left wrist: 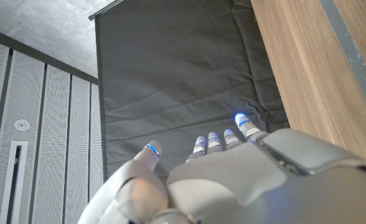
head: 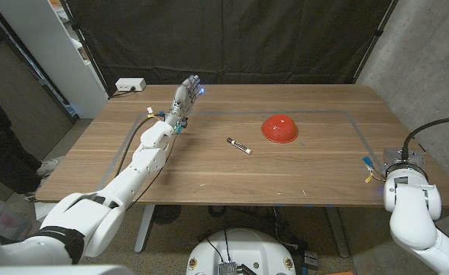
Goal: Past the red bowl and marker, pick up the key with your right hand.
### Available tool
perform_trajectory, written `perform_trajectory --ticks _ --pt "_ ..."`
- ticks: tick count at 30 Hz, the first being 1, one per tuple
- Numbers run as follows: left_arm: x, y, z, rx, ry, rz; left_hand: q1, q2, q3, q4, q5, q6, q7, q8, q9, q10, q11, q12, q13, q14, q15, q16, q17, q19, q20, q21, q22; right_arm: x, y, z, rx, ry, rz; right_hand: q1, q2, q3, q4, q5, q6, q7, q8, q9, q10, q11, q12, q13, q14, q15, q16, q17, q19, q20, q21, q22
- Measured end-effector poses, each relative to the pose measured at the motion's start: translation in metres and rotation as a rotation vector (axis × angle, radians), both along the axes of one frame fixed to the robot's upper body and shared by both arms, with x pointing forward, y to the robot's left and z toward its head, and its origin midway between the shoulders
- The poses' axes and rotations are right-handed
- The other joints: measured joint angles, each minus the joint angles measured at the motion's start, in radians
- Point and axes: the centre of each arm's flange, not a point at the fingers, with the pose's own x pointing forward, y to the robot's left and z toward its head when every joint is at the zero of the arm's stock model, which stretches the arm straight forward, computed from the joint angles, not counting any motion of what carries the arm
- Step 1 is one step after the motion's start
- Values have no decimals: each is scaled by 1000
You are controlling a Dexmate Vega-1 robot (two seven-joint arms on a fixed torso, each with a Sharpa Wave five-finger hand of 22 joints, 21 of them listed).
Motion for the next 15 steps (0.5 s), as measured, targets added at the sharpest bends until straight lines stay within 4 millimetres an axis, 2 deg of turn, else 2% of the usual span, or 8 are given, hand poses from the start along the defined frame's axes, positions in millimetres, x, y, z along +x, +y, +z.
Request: perform_trajectory --ticks 15 --pt "-5 2 -3 -5 -7 1 0 0 0 0 8 0 0 0 0 0 0 0 0 0 0 0 0 0 0 -8 0 -4 1 10 -21 -38 11 -1 1 -4 4 -1 2 2 5 1 0 0 0 9 0 0 -2 14 -5 -6 8 -5"
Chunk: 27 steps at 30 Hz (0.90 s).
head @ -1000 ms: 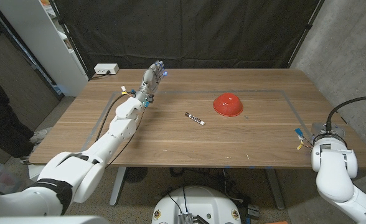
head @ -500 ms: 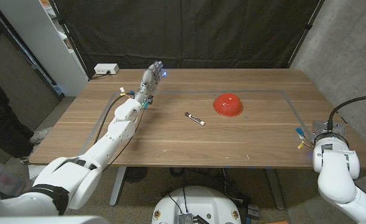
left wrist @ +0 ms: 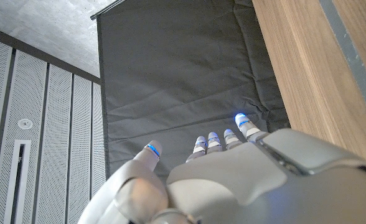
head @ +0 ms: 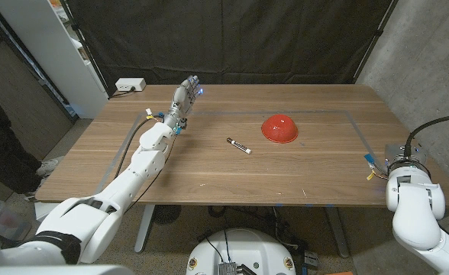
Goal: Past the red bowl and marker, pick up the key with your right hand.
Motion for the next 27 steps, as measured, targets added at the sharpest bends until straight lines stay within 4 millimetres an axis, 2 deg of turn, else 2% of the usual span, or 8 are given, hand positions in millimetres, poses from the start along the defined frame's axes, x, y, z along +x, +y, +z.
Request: perform_trajectory --ticks 7,27 --pt "-2 1 -1 -4 -3 2 0 0 0 0 0 0 0 0 0 0 0 0 0 0 0 0 0 0 0 0 0 0 0 7 -16 -21 7 0 0 0 0 -6 1 1 0 0 0 0 0 5 0 0 -3 5 -7 7 0 0" --pt "-4 0 0 -1 -9 0 0 0 0 0 0 0 0 0 0 0 0 0 0 0 0 0 0 0 0 0 0 0 1 24 -56 -83 64 0 0 -5 9 -11 -3 -3 -6 9 -9 -9 0 18 -5 -3 -18 14 -18 4 8 0"
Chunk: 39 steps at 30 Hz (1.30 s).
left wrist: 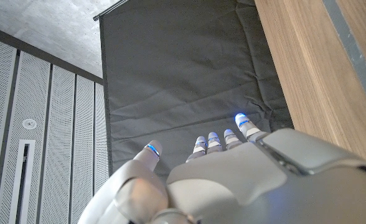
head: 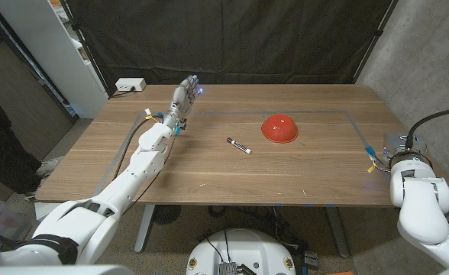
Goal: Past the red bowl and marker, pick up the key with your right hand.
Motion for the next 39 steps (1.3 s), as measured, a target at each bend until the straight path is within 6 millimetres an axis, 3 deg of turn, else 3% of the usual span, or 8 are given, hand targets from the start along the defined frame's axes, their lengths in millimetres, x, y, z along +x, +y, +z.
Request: perform_trajectory --ticks 39 --pt "-2 -4 0 1 -7 -7 0 0 -4 -4 0 0 0 0 0 0 0 0 0 0 0 0 0 5 5 -7 0 -10 -2 42 -83 -77 25 23 6 -17 16 -8 -4 -3 -12 22 0 -11 0 14 -3 3 -25 14 -12 2 14 0"
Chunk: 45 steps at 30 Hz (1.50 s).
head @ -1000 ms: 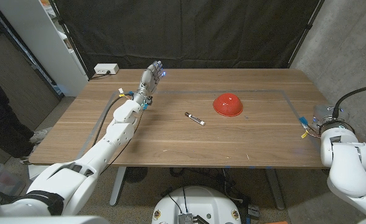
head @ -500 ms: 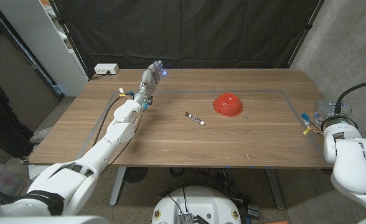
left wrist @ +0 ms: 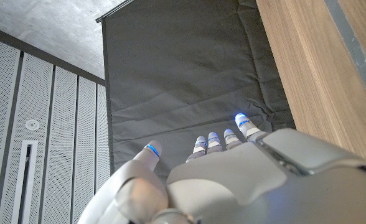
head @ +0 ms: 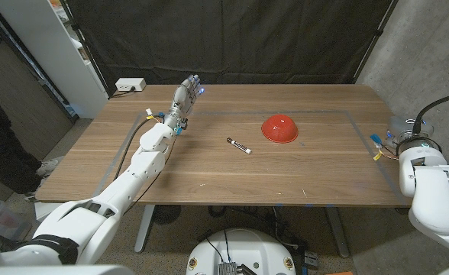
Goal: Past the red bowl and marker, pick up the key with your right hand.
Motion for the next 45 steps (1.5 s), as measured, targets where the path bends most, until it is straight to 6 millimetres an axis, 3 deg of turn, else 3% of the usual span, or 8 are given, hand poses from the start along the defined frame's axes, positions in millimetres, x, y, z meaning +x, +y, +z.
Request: perform_trajectory --ticks 45 --pt "-7 3 -1 -5 -14 1 2 -2 0 0 0 0 0 0 0 0 0 0 0 0 0 0 0 0 0 -8 0 -12 0 35 -63 -98 -9 16 -3 -25 13 4 0 0 0 17 5 -5 0 14 0 0 -11 14 -20 2 12 -5"
